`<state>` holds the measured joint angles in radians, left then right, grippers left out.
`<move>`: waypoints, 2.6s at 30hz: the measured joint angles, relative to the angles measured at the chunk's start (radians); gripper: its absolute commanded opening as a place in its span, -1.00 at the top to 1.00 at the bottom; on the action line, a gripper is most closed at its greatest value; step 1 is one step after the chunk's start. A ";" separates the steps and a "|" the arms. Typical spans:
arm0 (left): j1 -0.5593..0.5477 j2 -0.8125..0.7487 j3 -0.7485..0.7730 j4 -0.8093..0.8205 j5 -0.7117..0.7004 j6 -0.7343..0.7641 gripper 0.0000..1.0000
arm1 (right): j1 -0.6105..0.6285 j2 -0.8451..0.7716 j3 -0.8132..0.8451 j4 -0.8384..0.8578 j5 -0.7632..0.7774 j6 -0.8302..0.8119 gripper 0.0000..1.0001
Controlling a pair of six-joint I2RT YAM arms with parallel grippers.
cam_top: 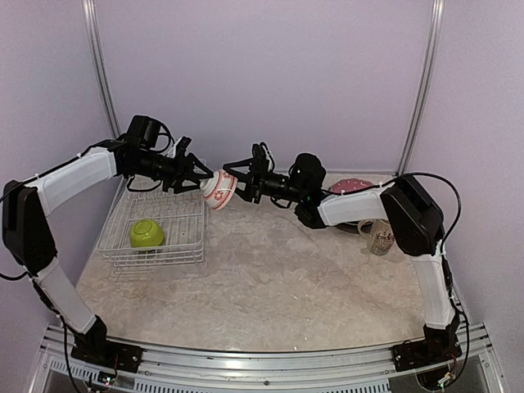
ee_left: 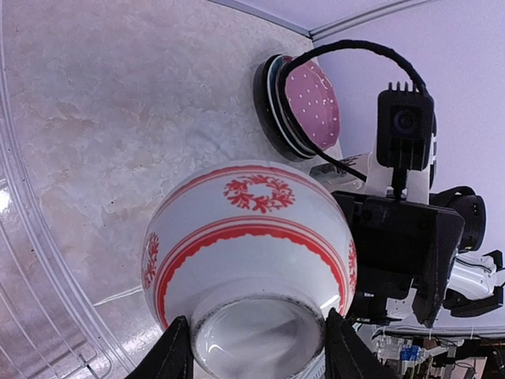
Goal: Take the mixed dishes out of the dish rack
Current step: Pass from the left arm to the right, then place the bowl at the center of the board.
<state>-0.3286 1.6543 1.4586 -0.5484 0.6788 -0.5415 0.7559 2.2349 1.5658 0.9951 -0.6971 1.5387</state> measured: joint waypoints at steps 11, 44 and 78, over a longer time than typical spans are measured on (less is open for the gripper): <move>-0.027 0.000 -0.002 0.022 0.014 0.015 0.43 | 0.004 0.000 -0.053 0.037 -0.002 0.012 0.93; -0.031 -0.169 -0.036 0.023 -0.175 0.095 -0.94 | 0.035 -0.412 -0.150 -1.571 0.743 -1.040 1.00; -0.079 -0.166 -0.036 -0.022 -0.320 0.165 -0.95 | 0.005 -0.209 -0.052 -1.888 1.048 -1.249 0.85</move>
<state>-0.4076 1.4879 1.4227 -0.5701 0.3592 -0.3767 0.7609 2.0262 1.5139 -0.8925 0.3504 0.2901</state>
